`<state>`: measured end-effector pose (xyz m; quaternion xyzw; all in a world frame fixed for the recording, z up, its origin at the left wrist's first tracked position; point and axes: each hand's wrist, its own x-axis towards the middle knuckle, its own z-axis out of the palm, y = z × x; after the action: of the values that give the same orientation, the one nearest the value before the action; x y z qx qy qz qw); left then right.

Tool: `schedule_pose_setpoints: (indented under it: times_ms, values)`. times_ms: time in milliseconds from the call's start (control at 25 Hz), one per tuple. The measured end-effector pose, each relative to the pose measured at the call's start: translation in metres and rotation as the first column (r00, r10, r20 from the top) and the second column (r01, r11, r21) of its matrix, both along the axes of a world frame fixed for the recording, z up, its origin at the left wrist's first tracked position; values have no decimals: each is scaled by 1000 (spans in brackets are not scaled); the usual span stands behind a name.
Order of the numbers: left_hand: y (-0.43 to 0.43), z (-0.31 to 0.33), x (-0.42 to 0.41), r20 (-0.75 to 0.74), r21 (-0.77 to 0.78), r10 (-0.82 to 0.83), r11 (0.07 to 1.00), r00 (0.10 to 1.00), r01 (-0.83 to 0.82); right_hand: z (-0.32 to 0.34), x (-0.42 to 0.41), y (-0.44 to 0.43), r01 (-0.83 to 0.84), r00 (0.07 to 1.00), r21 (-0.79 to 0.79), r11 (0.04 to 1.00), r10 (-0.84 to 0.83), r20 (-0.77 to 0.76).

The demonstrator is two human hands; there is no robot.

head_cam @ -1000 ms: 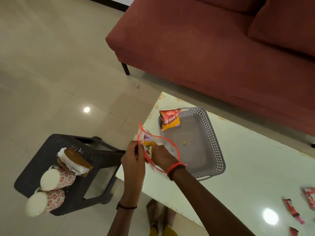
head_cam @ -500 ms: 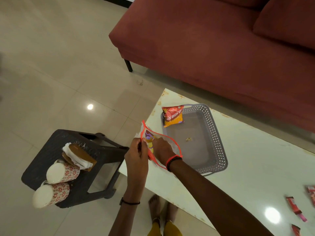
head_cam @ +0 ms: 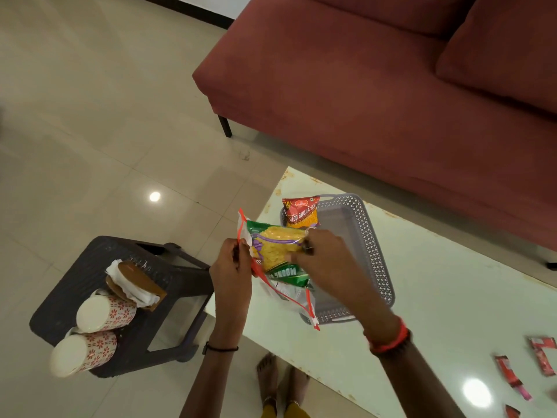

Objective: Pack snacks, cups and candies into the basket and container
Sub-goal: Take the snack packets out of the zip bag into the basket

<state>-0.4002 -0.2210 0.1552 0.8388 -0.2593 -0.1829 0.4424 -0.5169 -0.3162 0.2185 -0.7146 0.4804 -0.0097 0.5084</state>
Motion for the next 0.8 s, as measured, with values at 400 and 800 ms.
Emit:
schedule_pose_setpoints:
  times_ms: [400, 800]
  values:
    - [-3, 14, 20, 23, -5, 18, 1000, 1000, -18, -45, -103, -96, 376, 784, 395, 838, -515, 347]
    - [-10, 0, 42, 115, 9, -18, 1000, 993, 17, -235, -74, -184, 388, 914, 30, 921, -380, -145]
